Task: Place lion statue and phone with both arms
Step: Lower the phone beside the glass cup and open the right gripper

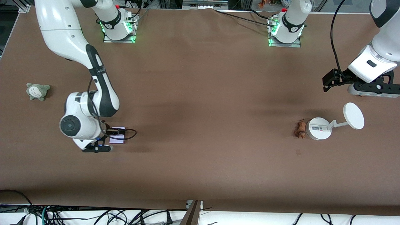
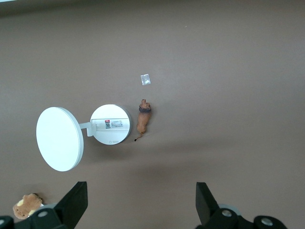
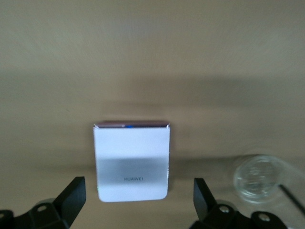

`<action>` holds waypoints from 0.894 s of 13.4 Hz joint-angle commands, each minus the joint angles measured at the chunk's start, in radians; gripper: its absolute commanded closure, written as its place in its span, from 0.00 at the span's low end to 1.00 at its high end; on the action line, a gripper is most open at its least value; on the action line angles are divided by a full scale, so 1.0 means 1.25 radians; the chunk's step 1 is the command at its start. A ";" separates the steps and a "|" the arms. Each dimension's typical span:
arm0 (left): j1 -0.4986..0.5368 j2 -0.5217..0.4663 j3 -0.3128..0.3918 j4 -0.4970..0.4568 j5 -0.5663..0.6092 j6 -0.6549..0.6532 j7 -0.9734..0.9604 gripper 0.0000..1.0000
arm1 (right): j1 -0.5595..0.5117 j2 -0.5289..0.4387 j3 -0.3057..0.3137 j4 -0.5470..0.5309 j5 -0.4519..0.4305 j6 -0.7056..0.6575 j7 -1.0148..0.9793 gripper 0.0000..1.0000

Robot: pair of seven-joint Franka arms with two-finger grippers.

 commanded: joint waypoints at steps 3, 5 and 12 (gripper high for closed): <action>-0.008 -0.012 -0.012 0.004 -0.008 -0.029 0.000 0.00 | -0.005 -0.100 -0.009 0.072 -0.075 -0.133 -0.039 0.00; -0.008 -0.012 -0.012 0.005 -0.008 -0.029 0.001 0.00 | -0.007 -0.141 -0.034 0.092 -0.074 -0.216 -0.050 0.00; -0.006 -0.010 -0.010 0.017 -0.009 -0.031 0.004 0.00 | -0.010 -0.295 -0.088 0.113 -0.065 -0.404 -0.093 0.00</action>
